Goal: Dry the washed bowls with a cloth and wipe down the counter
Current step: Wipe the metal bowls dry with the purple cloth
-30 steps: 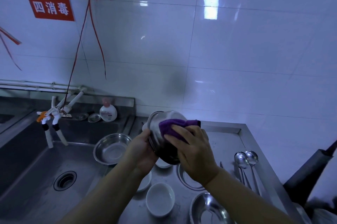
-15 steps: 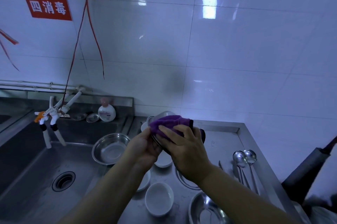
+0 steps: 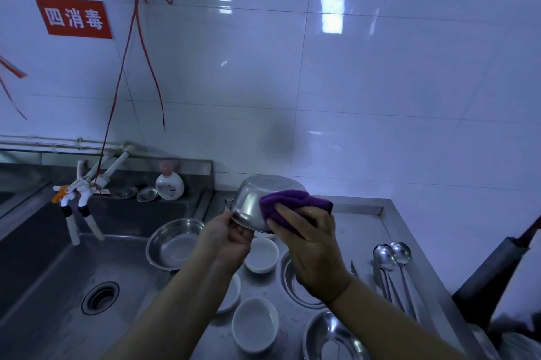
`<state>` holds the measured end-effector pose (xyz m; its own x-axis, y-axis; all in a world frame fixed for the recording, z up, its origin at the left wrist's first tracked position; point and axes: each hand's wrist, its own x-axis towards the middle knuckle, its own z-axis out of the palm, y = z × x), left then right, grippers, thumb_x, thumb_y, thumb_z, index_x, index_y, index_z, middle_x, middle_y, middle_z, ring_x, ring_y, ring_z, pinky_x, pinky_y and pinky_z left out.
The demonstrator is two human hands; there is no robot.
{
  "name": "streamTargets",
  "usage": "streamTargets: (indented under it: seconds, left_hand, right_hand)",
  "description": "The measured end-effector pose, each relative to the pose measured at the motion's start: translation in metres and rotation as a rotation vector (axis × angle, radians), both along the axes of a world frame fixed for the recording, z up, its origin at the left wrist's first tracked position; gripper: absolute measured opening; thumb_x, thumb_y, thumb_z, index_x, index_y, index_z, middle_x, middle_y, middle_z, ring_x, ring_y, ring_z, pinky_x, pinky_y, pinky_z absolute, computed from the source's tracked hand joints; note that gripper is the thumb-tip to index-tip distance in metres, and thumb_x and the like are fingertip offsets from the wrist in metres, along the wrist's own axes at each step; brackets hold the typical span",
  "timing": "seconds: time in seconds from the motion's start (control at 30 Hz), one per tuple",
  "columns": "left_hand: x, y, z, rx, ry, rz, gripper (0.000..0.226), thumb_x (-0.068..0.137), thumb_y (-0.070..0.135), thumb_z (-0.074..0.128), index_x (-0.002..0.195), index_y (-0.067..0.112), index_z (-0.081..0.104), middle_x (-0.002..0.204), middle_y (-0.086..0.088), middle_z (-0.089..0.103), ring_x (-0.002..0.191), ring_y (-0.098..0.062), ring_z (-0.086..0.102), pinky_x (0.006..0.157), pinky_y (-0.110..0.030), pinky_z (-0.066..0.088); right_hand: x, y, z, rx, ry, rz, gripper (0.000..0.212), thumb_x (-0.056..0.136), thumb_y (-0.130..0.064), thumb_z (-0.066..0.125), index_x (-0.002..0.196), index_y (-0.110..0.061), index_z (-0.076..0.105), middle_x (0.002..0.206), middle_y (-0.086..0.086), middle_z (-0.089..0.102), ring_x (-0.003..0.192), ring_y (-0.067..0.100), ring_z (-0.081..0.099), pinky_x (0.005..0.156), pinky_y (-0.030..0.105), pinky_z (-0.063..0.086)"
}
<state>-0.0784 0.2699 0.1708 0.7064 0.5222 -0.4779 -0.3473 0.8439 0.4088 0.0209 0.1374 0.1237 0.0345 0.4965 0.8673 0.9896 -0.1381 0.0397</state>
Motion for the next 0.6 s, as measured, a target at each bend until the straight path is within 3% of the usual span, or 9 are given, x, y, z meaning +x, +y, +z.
streamTargets:
  seconds: [0.07,0.2,0.3,0.6]
  left_hand:
    - [0.001,0.000,-0.002,-0.013,0.005,0.008,0.030,0.100,0.013,0.039,0.081,-0.003,0.056,0.058,-0.011,0.067,0.059,-0.017,0.065,0.050,-0.027,0.056]
    - [-0.003,0.000,-0.001,0.019,0.037,-0.023,0.033,0.101,0.015,0.035,0.082,-0.004,0.055,0.056,-0.014,0.068,0.046,-0.019,0.066,0.044,-0.028,0.055]
    - [-0.007,-0.001,0.002,0.055,0.051,-0.039,0.034,0.101,0.014,0.033,0.085,-0.003,0.057,0.058,-0.016,0.069,0.048,-0.023,0.068,0.036,-0.030,0.052]
    - [-0.016,0.001,-0.007,0.189,0.169,-0.104,0.031,0.100,0.015,0.034,0.095,0.001,0.061,0.070,-0.015,0.073,0.061,-0.024,0.071,0.048,-0.031,0.057]
  right_hand:
    - [-0.005,0.003,-0.001,-0.037,-0.045,-0.013,0.029,0.092,-0.019,0.058,0.120,-0.020,0.065,0.129,-0.001,0.060,0.108,0.024,0.045,0.078,0.044,0.048]
    - [-0.004,-0.004,-0.002,-0.067,-0.094,0.015,0.027,0.096,-0.021,0.052,0.119,-0.017,0.066,0.126,0.001,0.062,0.108,0.023,0.045,0.078,0.044,0.050]
    - [0.000,-0.009,-0.002,0.010,-0.025,0.049,0.025,0.100,-0.021,0.048,0.119,-0.016,0.063,0.129,0.000,0.059,0.109,0.021,0.045,0.077,0.045,0.051]
    - [-0.003,-0.013,0.000,0.107,0.147,0.171,0.024,0.101,-0.021,0.047,0.117,-0.015,0.065,0.133,0.003,0.051,0.112,0.024,0.046,0.084,0.046,0.051]
